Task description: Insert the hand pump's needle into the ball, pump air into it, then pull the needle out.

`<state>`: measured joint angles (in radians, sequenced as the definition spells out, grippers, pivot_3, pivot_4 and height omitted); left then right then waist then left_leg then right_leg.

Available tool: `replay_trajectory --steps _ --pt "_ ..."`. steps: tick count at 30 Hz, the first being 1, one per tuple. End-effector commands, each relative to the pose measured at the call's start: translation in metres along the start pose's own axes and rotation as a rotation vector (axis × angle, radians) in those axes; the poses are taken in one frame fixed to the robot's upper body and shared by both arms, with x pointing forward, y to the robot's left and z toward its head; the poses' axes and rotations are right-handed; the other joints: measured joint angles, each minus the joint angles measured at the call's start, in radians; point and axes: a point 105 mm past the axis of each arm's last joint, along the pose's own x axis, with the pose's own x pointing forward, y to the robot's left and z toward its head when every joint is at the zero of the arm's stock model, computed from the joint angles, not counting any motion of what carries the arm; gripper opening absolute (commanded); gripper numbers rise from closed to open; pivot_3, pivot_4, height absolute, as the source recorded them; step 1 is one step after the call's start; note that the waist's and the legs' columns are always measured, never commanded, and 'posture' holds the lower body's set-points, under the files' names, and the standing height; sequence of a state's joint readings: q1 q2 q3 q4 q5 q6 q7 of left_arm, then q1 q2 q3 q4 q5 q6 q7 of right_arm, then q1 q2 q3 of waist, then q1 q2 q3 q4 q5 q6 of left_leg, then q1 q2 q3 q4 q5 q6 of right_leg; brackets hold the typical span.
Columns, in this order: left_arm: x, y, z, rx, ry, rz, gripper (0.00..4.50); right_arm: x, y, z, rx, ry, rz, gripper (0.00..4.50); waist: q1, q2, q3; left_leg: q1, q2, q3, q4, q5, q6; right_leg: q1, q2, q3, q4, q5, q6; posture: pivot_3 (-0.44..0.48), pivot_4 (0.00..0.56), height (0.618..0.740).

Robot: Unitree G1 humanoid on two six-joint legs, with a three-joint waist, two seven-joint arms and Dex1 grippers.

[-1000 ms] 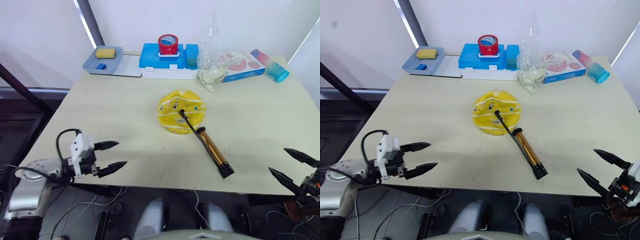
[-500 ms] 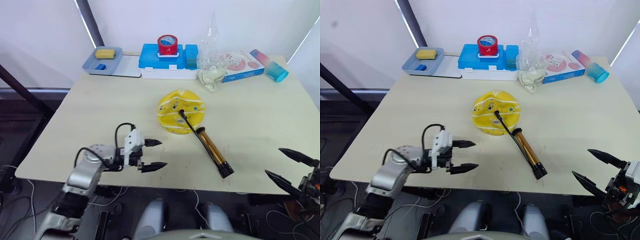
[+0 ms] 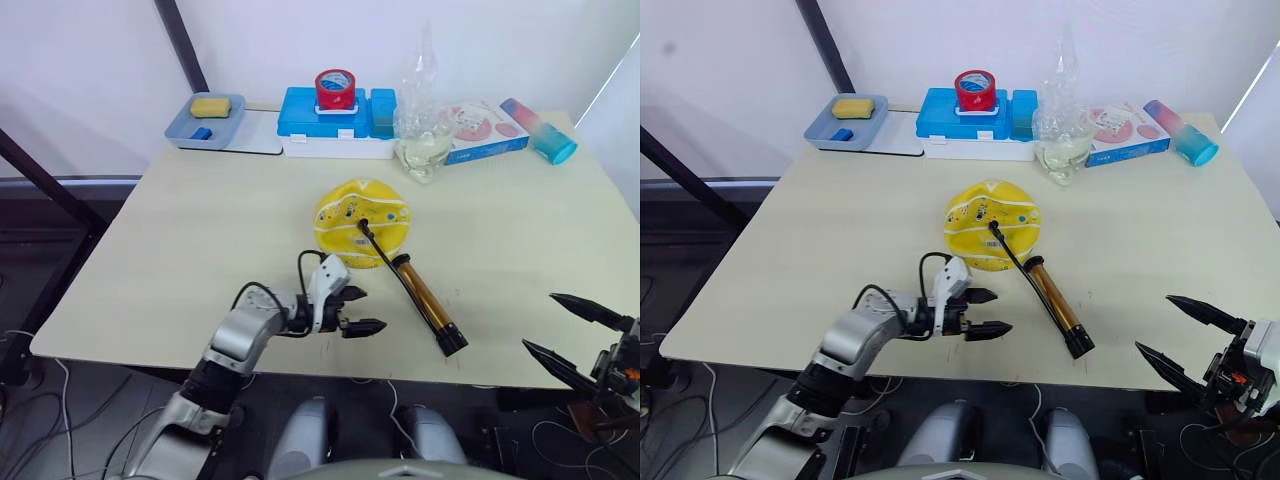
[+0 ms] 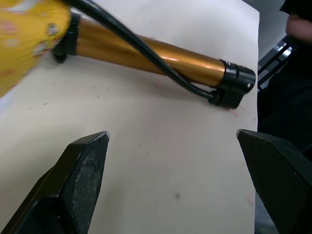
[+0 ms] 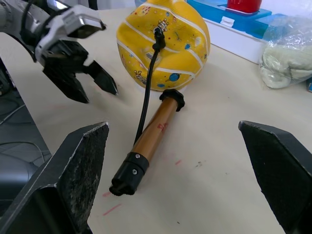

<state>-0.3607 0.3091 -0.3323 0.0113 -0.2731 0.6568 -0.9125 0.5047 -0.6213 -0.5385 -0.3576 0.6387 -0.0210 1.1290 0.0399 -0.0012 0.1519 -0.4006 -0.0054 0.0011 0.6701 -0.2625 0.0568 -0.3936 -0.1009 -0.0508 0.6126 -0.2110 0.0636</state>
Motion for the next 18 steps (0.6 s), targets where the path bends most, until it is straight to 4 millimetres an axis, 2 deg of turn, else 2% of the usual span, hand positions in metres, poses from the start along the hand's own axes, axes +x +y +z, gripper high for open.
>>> replay_trajectory --steps 1,4,9,12,18 --pt "0.017 -0.004 0.006 -0.026 0.009 0.004 4.45 0.003 0.003 0.007 -0.014 -0.025 0.017 4.50 0.000 0.000 0.000 0.000 0.000 0.000 0.000 0.000 0.000 0.000 0.000 0.000 0.000 0.000 0.000 0.000 0.150 0.737" --pt "0.034 -0.011 0.007 -0.090 0.018 0.001 4.45 0.005 0.003 0.007 -0.015 -0.026 0.020 4.50 0.000 0.000 0.000 0.000 0.000 0.000 0.000 0.000 0.000 0.000 0.000 0.000 0.001 0.000 0.000 0.000 0.150 0.737" --pt "0.049 -0.021 0.012 -0.169 0.011 -0.004 4.45 0.006 0.006 0.004 -0.015 -0.019 0.030 4.50 -0.001 -0.001 0.001 0.000 0.000 0.000 0.001 0.000 0.000 0.000 0.000 0.001 0.003 0.000 0.000 0.000 0.150 0.737" --pt "0.056 -0.029 0.018 -0.219 -0.005 -0.021 4.45 0.006 0.007 0.002 -0.012 -0.017 0.027 4.50 0.000 -0.001 0.001 0.001 0.000 0.000 0.001 0.000 0.000 -0.001 0.000 0.001 0.004 -0.001 0.001 0.000 0.150 0.737" --pt "0.062 -0.034 0.016 -0.294 0.032 -0.017 4.45 0.005 0.009 -0.002 -0.007 -0.009 0.026 4.50 -0.001 -0.001 0.001 0.001 0.000 0.000 0.002 0.000 0.000 -0.001 0.000 0.001 0.006 -0.002 0.002 0.000 0.150 0.737"
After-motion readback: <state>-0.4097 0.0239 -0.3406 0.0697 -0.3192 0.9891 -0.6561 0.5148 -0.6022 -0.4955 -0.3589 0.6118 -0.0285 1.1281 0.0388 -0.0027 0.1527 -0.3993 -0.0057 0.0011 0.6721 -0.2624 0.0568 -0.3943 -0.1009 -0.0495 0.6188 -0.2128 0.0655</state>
